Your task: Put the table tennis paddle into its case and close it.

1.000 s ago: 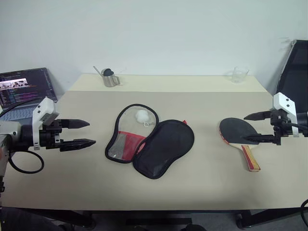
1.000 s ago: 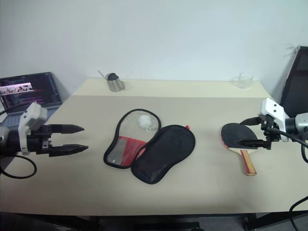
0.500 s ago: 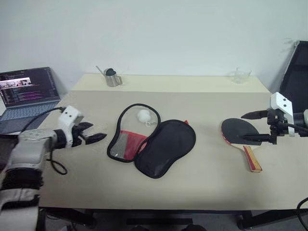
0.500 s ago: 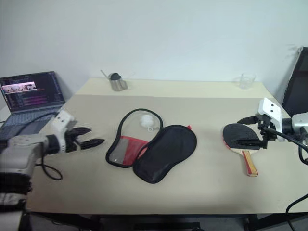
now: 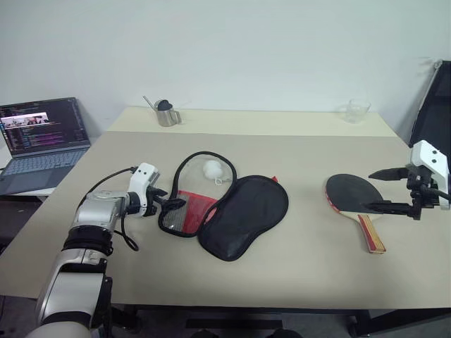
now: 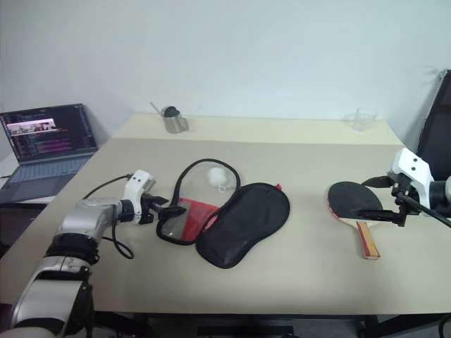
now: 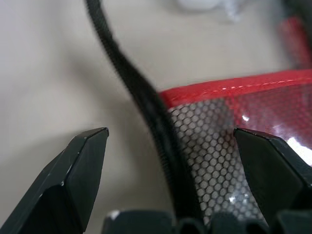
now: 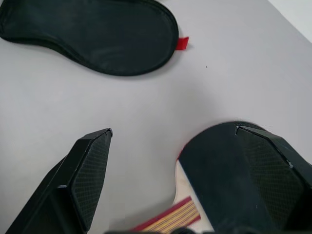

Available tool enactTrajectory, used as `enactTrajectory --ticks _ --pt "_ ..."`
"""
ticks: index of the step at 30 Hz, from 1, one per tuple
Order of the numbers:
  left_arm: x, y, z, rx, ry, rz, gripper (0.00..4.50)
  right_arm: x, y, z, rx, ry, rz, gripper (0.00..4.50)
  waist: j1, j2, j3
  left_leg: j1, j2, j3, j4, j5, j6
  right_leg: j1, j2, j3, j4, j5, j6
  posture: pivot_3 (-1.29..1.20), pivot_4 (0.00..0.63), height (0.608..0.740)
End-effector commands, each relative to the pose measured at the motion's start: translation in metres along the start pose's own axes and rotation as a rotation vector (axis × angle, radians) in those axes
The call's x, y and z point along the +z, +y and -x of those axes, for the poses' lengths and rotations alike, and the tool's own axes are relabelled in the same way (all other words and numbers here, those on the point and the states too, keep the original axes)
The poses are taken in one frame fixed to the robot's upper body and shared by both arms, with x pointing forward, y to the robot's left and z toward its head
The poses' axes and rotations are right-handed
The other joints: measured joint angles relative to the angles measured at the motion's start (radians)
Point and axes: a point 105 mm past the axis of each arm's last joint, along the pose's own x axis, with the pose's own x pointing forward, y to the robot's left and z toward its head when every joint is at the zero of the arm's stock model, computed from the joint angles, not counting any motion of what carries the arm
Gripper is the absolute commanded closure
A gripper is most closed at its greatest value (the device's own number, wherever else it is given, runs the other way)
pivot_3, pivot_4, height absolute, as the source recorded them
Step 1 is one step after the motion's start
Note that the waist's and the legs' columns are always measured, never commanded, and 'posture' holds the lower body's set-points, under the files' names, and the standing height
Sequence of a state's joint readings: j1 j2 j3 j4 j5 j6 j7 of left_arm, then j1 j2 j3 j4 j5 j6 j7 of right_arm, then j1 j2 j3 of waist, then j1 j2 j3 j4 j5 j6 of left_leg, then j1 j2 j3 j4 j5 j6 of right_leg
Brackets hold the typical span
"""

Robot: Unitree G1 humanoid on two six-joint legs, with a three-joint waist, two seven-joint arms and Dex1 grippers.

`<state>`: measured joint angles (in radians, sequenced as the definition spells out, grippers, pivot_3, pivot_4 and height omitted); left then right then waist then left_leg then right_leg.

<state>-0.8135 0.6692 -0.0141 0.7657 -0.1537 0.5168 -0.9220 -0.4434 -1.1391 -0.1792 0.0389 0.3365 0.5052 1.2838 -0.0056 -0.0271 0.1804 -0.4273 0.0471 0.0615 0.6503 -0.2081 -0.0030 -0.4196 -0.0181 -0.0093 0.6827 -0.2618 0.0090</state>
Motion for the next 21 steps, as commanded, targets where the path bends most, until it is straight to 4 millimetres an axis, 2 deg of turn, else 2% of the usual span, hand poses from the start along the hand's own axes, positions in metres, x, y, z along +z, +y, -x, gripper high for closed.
enactTrajectory --ticks 1,9,13,16,21 --pt "0.016 0.0 -0.001 0.008 -0.042 -0.021 0.0 0.01 -0.002 0.013 -0.044 -0.018 0.03 0.03 0.001 0.0 0.0 0.0 0.0 0.0 0.0 0.0 0.0 0.0 0.0 0.0 0.0 0.0 0.0 0.0 0.15 0.74" --pt "0.009 -0.021 -0.021 -0.065 -0.016 0.02 0.0 0.013 -0.001 0.013 -0.052 -0.022 0.03 0.03 0.003 0.0 0.0 0.0 0.0 -0.001 0.003 0.0 0.0 0.002 0.0 -0.001 0.0 0.0 0.002 0.0 0.15 0.74" --pt "0.005 -0.034 -0.023 -0.115 -0.005 0.021 0.0 0.015 -0.002 0.014 -0.06 -0.026 0.033 0.03 0.004 0.0 0.0 0.0 0.0 -0.002 0.006 0.0 0.0 0.005 -0.001 -0.001 0.0 -0.001 0.005 0.0 0.15 0.74" --pt "-0.002 -0.031 -0.019 -0.091 0.008 0.035 0.6 0.015 -0.002 0.014 -0.06 -0.027 0.034 0.0 0.003 0.0 0.0 0.0 0.0 -0.003 0.008 0.0 0.0 0.006 -0.001 -0.001 0.0 -0.001 0.005 0.0 0.15 0.74" --pt "-0.008 -0.026 -0.014 -0.051 0.013 0.072 2.35 0.015 -0.003 0.013 -0.062 -0.032 0.035 0.0 0.003 0.0 0.0 0.001 0.0 -0.004 0.009 0.0 0.0 0.008 -0.001 -0.001 0.0 0.0 0.006 0.0 0.15 0.74"
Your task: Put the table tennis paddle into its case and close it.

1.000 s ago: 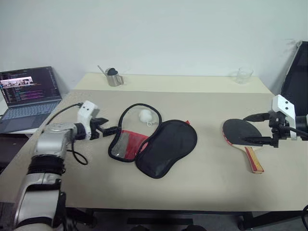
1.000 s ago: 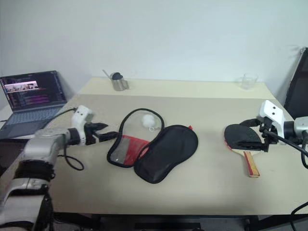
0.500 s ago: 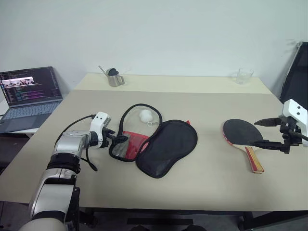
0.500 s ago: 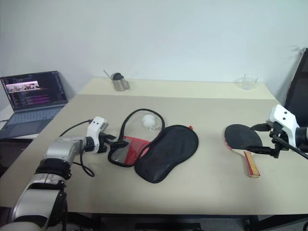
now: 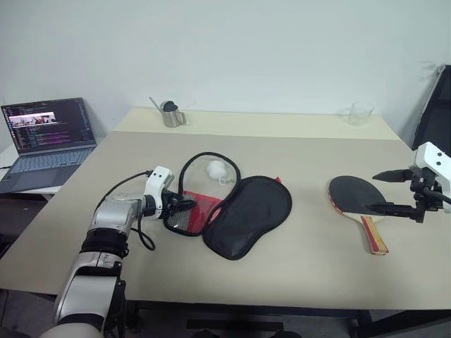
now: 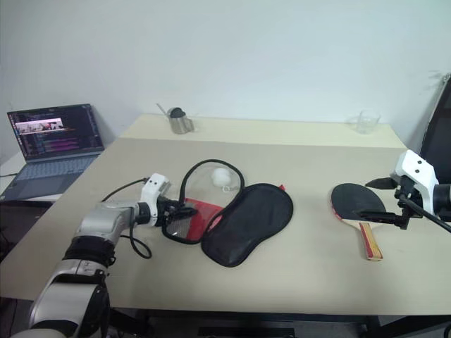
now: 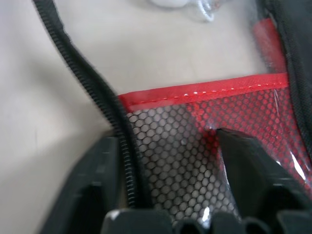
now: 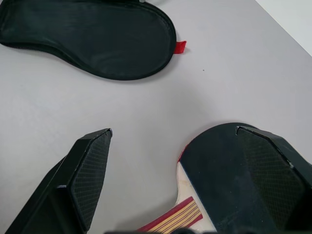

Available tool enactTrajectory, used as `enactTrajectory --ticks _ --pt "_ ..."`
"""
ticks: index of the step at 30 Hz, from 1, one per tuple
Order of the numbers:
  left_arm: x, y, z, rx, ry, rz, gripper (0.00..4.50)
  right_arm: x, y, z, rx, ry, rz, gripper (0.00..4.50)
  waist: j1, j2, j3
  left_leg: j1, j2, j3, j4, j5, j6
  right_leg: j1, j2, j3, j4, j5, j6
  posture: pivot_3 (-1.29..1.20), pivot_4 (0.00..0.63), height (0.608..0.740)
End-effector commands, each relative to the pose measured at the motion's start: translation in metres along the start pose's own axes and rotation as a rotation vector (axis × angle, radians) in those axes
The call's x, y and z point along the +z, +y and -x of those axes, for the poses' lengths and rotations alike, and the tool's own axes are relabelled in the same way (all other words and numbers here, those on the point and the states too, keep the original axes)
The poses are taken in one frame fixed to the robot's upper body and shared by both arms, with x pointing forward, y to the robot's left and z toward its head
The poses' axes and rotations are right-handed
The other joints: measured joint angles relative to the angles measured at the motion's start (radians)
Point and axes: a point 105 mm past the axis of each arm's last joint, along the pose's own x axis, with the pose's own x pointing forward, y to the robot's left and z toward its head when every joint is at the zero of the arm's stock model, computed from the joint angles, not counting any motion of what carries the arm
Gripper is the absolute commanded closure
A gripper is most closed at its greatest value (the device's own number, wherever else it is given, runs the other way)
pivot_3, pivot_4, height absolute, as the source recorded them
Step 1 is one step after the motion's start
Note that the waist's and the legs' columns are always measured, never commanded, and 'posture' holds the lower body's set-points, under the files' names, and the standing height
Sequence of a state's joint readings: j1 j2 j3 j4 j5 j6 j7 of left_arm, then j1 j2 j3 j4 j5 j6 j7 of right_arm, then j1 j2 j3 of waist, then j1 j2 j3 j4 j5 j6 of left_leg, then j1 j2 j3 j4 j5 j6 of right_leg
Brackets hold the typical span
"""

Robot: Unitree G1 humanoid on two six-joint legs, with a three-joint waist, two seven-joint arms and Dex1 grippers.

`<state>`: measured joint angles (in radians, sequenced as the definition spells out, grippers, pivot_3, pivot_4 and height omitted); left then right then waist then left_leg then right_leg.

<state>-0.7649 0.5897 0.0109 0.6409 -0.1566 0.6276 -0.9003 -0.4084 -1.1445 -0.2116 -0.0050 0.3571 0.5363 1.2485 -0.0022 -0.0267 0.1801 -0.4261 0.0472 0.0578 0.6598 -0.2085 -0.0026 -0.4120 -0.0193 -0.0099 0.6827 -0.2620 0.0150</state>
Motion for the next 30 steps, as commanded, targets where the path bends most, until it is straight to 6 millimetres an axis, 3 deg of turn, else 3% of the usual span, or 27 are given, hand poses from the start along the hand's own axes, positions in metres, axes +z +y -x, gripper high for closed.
enactTrajectory --ticks 1,6,11,20,30 --pt "-0.006 0.002 0.003 0.027 0.006 0.034 2.65 0.014 -0.005 0.009 -0.033 -0.029 0.046 0.0 0.0 0.0 0.0 0.0 0.0 0.0 0.0 0.0 0.0 0.0 0.0 0.0 0.0 0.0 0.0 0.0 0.15 0.74" --pt "-0.005 0.006 0.001 0.108 -0.03 0.085 4.48 0.015 -0.006 0.005 -0.029 -0.037 0.05 0.0 0.0 0.0 0.0 0.0 0.0 -0.001 0.0 0.0 0.0 0.001 0.0 0.0 0.0 0.0 0.0 0.0 0.15 0.74" --pt "0.003 -0.008 -0.01 0.123 -0.101 0.113 4.48 0.016 -0.006 0.003 -0.021 -0.043 0.053 0.0 0.004 0.0 0.0 0.002 0.0 -0.002 0.001 0.0 0.0 0.003 -0.001 0.0 0.0 0.001 0.0 0.0 0.15 0.74" --pt "0.024 -0.04 -0.05 0.164 -0.19 0.129 4.48 0.018 -0.006 0.001 -0.014 -0.045 0.054 0.0 0.029 0.0 0.0 0.002 -0.003 -0.001 0.002 0.002 0.003 0.006 -0.004 0.0 -0.002 0.004 0.004 0.0 0.15 0.74" --pt "0.04 -0.034 -0.057 0.318 -0.282 0.117 4.48 0.016 -0.004 0.003 -0.017 -0.037 0.05 0.0 0.026 0.0 0.0 0.002 -0.002 -0.001 0.002 0.002 0.003 0.006 -0.003 0.0 -0.003 0.005 0.003 0.0 0.15 0.74"
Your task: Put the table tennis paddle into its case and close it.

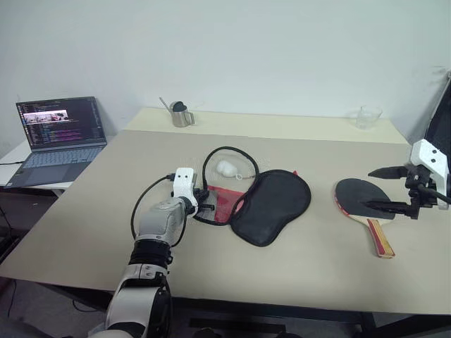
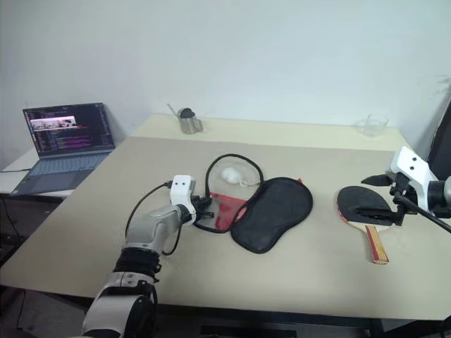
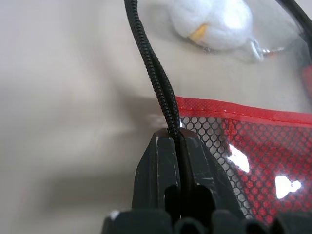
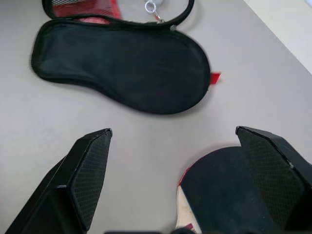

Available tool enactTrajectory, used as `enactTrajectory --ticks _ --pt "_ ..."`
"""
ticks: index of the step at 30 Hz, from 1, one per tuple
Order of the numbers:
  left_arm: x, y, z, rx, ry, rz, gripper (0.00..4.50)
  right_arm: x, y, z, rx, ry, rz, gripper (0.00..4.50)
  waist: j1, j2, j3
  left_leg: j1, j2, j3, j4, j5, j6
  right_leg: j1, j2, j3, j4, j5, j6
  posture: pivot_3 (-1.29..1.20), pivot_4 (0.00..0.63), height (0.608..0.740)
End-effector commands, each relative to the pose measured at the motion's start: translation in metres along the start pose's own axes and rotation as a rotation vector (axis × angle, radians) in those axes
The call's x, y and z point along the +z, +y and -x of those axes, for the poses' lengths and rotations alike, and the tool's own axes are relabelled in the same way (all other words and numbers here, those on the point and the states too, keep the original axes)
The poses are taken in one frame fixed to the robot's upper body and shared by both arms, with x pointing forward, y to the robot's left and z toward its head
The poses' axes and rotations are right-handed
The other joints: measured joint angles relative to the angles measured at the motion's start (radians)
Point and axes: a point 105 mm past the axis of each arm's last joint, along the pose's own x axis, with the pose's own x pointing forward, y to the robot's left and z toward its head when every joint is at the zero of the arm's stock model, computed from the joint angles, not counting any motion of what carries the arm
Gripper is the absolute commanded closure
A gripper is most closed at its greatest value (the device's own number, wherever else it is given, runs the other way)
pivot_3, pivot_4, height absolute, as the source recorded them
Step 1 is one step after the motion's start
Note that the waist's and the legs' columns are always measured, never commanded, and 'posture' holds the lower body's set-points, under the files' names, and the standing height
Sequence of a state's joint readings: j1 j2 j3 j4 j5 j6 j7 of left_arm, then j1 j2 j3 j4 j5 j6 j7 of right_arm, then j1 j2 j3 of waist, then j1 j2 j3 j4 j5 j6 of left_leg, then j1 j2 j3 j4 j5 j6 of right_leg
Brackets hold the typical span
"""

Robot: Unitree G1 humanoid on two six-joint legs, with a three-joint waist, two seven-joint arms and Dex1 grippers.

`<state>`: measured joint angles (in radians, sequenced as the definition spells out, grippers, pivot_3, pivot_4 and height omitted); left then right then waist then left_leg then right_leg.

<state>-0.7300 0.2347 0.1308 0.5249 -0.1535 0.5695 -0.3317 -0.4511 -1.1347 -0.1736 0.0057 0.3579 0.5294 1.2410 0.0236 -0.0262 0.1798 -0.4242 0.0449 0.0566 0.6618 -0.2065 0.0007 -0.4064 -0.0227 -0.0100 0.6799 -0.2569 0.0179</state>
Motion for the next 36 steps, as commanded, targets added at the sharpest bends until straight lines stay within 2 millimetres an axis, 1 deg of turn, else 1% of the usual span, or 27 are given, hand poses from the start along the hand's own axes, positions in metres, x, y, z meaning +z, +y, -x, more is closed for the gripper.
enactTrajectory --ticks 1,7,11,13,15,18,23,25,28,36 --pt "0.025 0.001 -0.004 0.059 -0.091 -0.003 4.48 0.01 -0.003 0.009 -0.026 -0.022 0.035 0.0 0.0 0.0 0.0 0.0 0.0 0.0 0.0 0.0 0.0 0.0 0.0 0.0 0.0 0.0 0.0 0.0 0.15 0.74" --pt "0.042 0.003 -0.008 0.158 -0.166 0.019 4.48 0.011 -0.002 0.006 -0.024 -0.027 0.034 0.0 -0.003 -0.001 0.0 0.0 0.0 0.001 -0.001 0.0 0.0 0.0 0.0 0.0 -0.001 0.001 0.0 0.0 0.15 0.74" --pt "0.046 -0.002 -0.011 0.204 -0.2 0.049 4.48 0.011 -0.002 0.005 -0.022 -0.029 0.036 0.0 -0.004 -0.001 0.0 -0.001 0.0 0.001 -0.001 0.0 0.0 -0.001 0.001 0.0 -0.002 0.0 0.0 0.0 0.15 0.74" --pt "0.051 -0.008 -0.013 0.21 -0.217 0.06 4.48 0.011 -0.002 0.005 -0.021 -0.028 0.037 0.0 -0.004 -0.001 0.001 -0.001 0.0 0.001 -0.001 0.0 0.0 -0.001 0.001 0.0 -0.002 0.0 0.0 0.0 0.15 0.74" --pt "0.058 -0.019 -0.015 0.184 -0.236 0.053 4.48 0.012 -0.002 0.005 -0.021 -0.028 0.038 0.0 -0.004 -0.001 0.001 -0.001 0.0 0.001 -0.001 0.0 0.0 -0.001 0.001 0.0 -0.002 0.0 0.0 0.0 0.15 0.74" --pt "0.063 -0.034 -0.021 0.146 -0.237 0.067 4.48 0.013 -0.002 0.006 -0.022 -0.029 0.04 0.0 -0.004 -0.002 0.001 -0.001 0.0 0.001 -0.001 0.0 0.0 -0.001 0.001 0.0 -0.002 0.001 0.001 0.0 0.15 0.74" --pt "0.062 -0.052 -0.029 0.151 -0.239 0.062 4.48 0.013 -0.002 0.01 -0.026 -0.022 0.042 0.0 -0.004 -0.002 0.001 -0.001 0.0 0.001 -0.002 0.0 0.0 -0.001 0.001 0.0 -0.004 0.001 0.001 0.0 0.15 0.74" --pt "0.061 -0.062 -0.032 0.136 -0.237 0.06 4.48 0.013 -0.001 0.01 -0.025 -0.018 0.042 0.0 -0.004 -0.002 0.001 -0.001 0.0 0.001 -0.002 0.0 0.0 -0.001 0.001 0.0 -0.004 0.001 0.001 0.0 0.15 0.74" --pt "0.058 -0.07 -0.033 0.12 -0.229 0.057 4.48 0.012 0.0 0.01 -0.023 -0.014 0.042 0.0 -0.005 -0.002 0.001 -0.001 0.0 0.001 -0.002 0.0 0.0 -0.001 0.002 -0.001 -0.005 0.001 0.001 0.0 0.15 0.74" --pt "0.053 -0.07 -0.034 0.137 -0.2 0.019 4.48 0.011 0.003 0.009 -0.021 -0.013 0.038 0.0 -0.007 -0.002 0.001 -0.001 0.0 0.002 -0.002 0.0 0.0 -0.001 0.002 -0.001 -0.005 0.001 0.001 0.0 0.15 0.74"
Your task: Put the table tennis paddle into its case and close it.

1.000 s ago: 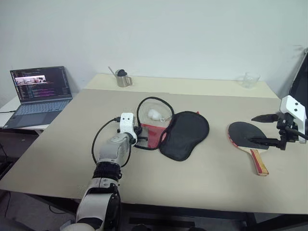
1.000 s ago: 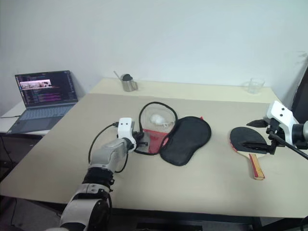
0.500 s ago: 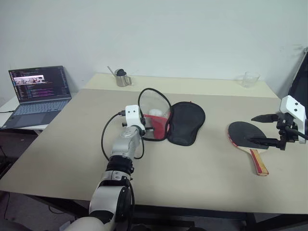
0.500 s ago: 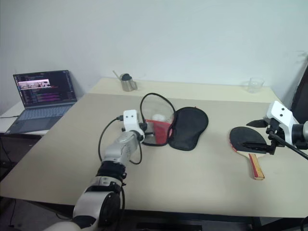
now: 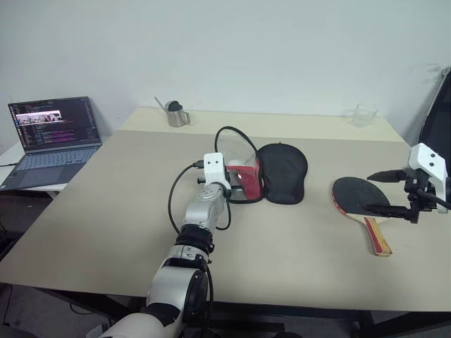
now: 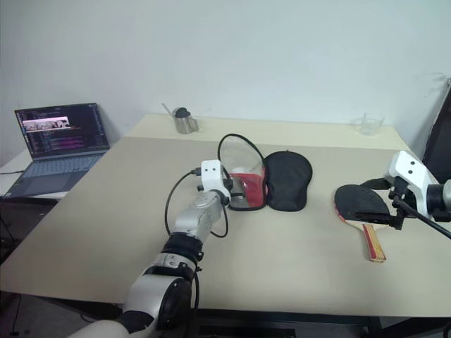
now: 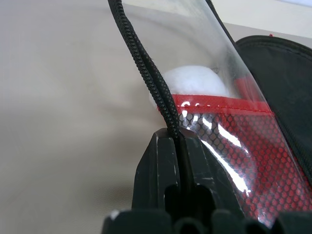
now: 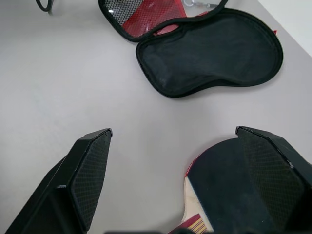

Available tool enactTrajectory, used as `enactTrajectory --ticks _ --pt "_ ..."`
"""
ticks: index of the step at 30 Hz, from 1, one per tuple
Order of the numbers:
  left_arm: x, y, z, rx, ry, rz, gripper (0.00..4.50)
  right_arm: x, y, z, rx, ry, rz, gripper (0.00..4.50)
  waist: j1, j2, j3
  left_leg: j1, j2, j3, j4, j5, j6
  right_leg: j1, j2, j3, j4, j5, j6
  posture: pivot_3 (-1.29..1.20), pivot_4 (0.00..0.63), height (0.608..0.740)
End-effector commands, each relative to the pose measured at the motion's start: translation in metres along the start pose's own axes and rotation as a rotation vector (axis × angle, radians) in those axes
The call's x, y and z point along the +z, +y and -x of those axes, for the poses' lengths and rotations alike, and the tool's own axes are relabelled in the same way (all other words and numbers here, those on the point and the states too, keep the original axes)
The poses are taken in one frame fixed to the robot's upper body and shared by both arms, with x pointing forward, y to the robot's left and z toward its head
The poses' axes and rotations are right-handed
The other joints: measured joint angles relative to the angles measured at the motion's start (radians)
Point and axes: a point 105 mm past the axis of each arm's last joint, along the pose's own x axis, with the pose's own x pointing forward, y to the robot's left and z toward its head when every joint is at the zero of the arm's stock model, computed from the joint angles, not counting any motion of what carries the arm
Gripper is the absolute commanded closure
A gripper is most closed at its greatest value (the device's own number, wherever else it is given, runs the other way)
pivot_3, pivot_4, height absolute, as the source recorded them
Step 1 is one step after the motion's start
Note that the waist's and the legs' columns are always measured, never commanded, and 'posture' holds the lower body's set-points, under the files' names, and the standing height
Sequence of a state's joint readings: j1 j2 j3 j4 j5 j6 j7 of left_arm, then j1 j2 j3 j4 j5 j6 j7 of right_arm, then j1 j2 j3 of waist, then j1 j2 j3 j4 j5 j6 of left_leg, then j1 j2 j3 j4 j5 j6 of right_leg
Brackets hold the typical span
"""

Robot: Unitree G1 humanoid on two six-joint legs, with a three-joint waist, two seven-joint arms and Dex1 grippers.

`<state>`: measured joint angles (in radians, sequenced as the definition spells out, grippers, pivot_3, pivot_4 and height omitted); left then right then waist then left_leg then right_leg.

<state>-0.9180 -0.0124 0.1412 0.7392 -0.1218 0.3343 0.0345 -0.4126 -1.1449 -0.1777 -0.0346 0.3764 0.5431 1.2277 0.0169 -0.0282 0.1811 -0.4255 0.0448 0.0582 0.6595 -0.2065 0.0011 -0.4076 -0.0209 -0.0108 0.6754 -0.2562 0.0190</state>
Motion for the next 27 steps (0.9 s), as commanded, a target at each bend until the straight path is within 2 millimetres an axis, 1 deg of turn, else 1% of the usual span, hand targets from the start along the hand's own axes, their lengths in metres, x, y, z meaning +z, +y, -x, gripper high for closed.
enactTrajectory --ticks 1,4,7,13,15,16,19,22,23,25,26,27 --pt "0.015 -0.004 0.001 0.002 -0.037 -0.045 4.48 0.013 -0.004 0.01 -0.035 -0.027 0.04 0.0 0.0 0.0 0.0 0.0 0.0 0.0 0.0 0.0 0.0 0.0 0.0 0.0 0.0 0.0 0.0 0.0 0.15 0.74" --pt "0.016 0.003 0.002 0.024 -0.031 -0.059 4.48 0.014 -0.004 0.007 -0.029 -0.033 0.041 0.0 -0.001 0.0 0.0 0.0 0.0 0.0 0.0 0.0 0.0 0.0 0.0 0.0 0.0 0.0 0.0 0.0 0.15 0.74" --pt "0.016 0.01 0.002 0.041 -0.022 -0.058 3.77 0.014 -0.003 0.005 -0.024 -0.037 0.041 0.0 -0.002 0.0 0.0 0.0 0.0 0.0 0.0 0.0 0.0 0.0 0.0 0.0 0.0 0.0 0.0 0.0 0.15 0.74" --pt "0.023 0.019 0.005 0.036 -0.034 -0.094 1.57 0.015 -0.001 0.001 -0.015 -0.046 0.04 0.0 -0.004 0.0 0.0 0.0 0.0 0.0 0.0 0.0 0.0 0.0 0.0 0.0 0.0 0.0 0.0 0.0 0.15 0.74" --pt "0.028 0.031 0.007 0.029 -0.03 -0.128 0.81 0.015 -0.001 0.001 -0.014 -0.048 0.039 0.0 -0.006 0.0 0.0 0.0 0.0 0.0 0.0 0.0 0.0 0.0 0.0 0.0 0.0 0.0 0.0 0.0 0.15 0.74" --pt "0.032 0.036 0.011 0.004 -0.034 -0.165 0.51 0.015 0.0 0.001 -0.012 -0.049 0.036 0.0 -0.01 0.0 0.0 0.0 0.0 0.0 0.0 0.0 0.0 -0.001 0.0 0.0 0.0 0.0 0.0 0.0 0.15 0.74" --pt "0.041 0.051 0.027 -0.089 -0.024 -0.263 0.51 0.012 0.0 0.001 -0.021 -0.044 0.024 0.0 -0.022 0.0 0.0 0.0 0.001 0.0 -0.002 0.0 0.0 -0.002 0.001 0.0 0.0 0.0 0.0 0.0 0.15 0.74" --pt "0.041 0.064 0.054 -0.29 0.036 -0.382 0.51 0.001 0.0 0.0 -0.05 -0.012 -0.005 0.0 -0.028 0.0 0.0 0.0 0.002 0.001 -0.005 0.0 -0.001 -0.003 0.001 0.001 0.0 -0.001 -0.002 0.0 0.15 0.74" --pt "0.042 0.065 0.068 -0.395 0.055 -0.423 0.51 -0.006 -0.004 -0.002 -0.098 0.019 -0.019 0.0 -0.028 0.0 0.0 0.0 0.002 0.001 -0.006 0.0 -0.001 -0.003 0.001 0.0 0.0 -0.001 -0.002 0.0 0.15 0.74" --pt "0.053 0.062 0.095 -0.586 0.042 -0.473 0.51 -0.02 -0.017 -0.006 -0.219 0.067 -0.076 0.0 -0.028 0.0 0.0 0.001 0.002 0.001 -0.008 0.0 -0.001 -0.004 0.0 0.001 0.0 -0.002 -0.004 0.0 0.15 0.74" --pt "0.06 0.059 0.105 -0.658 0.023 -0.482 0.51 -0.025 -0.022 -0.008 -0.265 0.086 -0.107 0.0 -0.027 0.0 0.0 0.001 0.002 0.001 -0.008 0.001 -0.002 -0.004 -0.002 0.001 0.001 -0.002 -0.005 0.0 0.15 0.74" --pt "0.064 0.057 0.111 -0.696 0.01 -0.484 0.51 -0.028 -0.024 -0.009 -0.29 0.097 -0.127 0.0 -0.022 0.0 0.0 0.001 0.002 0.001 -0.009 0.002 -0.004 -0.005 -0.004 0.001 0.0 -0.002 -0.006 0.0 0.15 0.74"
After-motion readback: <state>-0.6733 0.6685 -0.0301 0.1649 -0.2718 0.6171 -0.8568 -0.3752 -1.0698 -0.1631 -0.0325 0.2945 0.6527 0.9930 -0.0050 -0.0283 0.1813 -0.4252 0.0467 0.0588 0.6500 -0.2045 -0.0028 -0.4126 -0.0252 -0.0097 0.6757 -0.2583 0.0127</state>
